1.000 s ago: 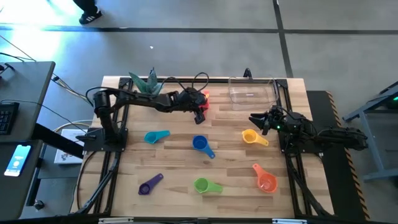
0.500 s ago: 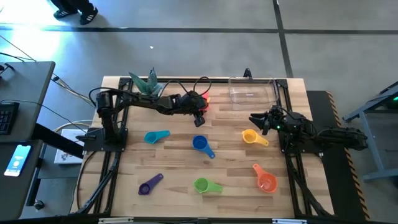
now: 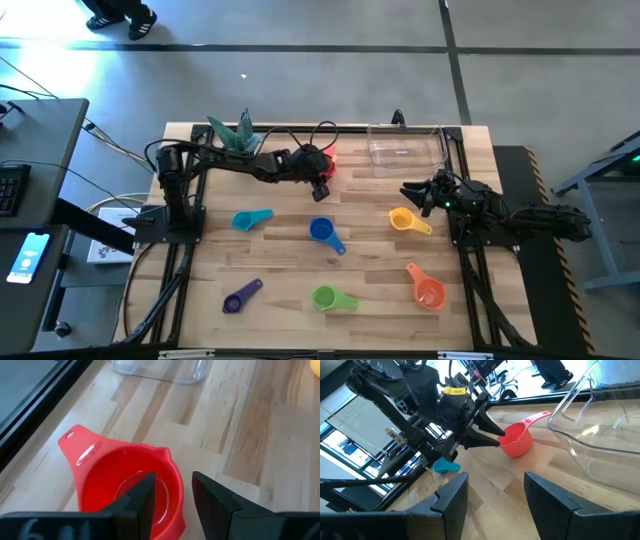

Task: Nest measuring cups in basket
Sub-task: Stack the red measuring cup on top of the orange measuring cup

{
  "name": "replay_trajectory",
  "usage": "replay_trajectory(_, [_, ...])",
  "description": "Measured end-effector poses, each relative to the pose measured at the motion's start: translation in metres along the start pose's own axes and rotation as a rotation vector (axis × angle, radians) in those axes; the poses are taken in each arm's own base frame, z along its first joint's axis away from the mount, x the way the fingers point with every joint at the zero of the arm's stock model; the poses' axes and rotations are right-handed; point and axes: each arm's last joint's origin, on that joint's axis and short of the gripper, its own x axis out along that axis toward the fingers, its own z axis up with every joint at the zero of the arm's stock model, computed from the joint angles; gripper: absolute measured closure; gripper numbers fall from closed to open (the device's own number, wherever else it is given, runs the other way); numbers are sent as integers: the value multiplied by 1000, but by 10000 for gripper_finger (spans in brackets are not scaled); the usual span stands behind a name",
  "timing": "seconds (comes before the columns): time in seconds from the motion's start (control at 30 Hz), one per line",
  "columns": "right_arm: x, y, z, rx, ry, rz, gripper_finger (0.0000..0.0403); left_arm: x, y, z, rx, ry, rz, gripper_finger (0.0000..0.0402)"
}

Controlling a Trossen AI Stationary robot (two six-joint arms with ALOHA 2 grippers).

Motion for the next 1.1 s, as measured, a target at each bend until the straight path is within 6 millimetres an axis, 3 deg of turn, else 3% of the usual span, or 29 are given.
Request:
replay_trajectory(0.27, [0, 0, 0, -1, 0, 0, 219, 8, -1, -10, -24, 53, 5, 284])
replay_trajectory(0.93, [0, 0, 0, -1, 4, 3, 219, 13, -1, -12, -20, 53, 36, 285])
replay_trajectory(1.1, [0, 0, 0, -1, 3, 3, 219, 16, -1, -15, -17, 73, 31, 316])
